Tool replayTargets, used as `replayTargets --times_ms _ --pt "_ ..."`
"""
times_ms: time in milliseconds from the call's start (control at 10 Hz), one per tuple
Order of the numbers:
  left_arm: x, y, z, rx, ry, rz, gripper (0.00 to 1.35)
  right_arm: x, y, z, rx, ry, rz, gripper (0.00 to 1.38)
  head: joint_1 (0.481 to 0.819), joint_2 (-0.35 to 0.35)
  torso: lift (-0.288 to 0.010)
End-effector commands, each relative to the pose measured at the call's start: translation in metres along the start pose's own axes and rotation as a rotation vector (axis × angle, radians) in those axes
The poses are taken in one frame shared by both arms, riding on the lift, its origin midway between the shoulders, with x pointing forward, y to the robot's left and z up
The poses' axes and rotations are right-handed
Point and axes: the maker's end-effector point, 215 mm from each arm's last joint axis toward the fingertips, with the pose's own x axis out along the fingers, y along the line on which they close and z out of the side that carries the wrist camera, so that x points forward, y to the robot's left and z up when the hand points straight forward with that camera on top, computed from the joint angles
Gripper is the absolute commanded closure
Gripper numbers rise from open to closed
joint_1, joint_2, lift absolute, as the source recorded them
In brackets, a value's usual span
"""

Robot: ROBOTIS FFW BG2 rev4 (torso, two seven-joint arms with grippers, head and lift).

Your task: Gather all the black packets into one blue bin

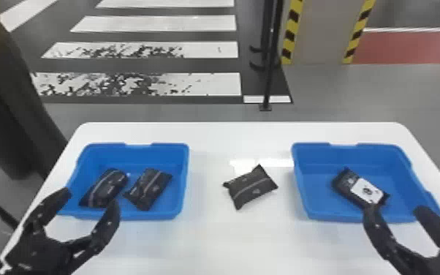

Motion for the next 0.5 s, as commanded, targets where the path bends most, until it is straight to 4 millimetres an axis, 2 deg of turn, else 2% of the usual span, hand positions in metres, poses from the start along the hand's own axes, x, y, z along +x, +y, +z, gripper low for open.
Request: replayTargets --times_ms 0,200,400 --pt "0.021 -0.014 -0.005 -0.009 -0.002 -0.047 0.09 0.0 0.0 -0.001 0.002 0.0 0.001 0.13 0.695 0.013 -0.11" --pt "0.059 -0.037 -0.011 -0.018 0.025 -0.13 0.09 0.001 0.001 -0.003 0.007 0.004 0.002 0.13 0.695 -0.025 -0.11" --pt "0.094 -0.072 -0.019 -0.03 0.087 -0.23 0.09 0.0 0.003 -0.006 0.011 0.009 0.006 0.13 0.695 -0.064 -0.11"
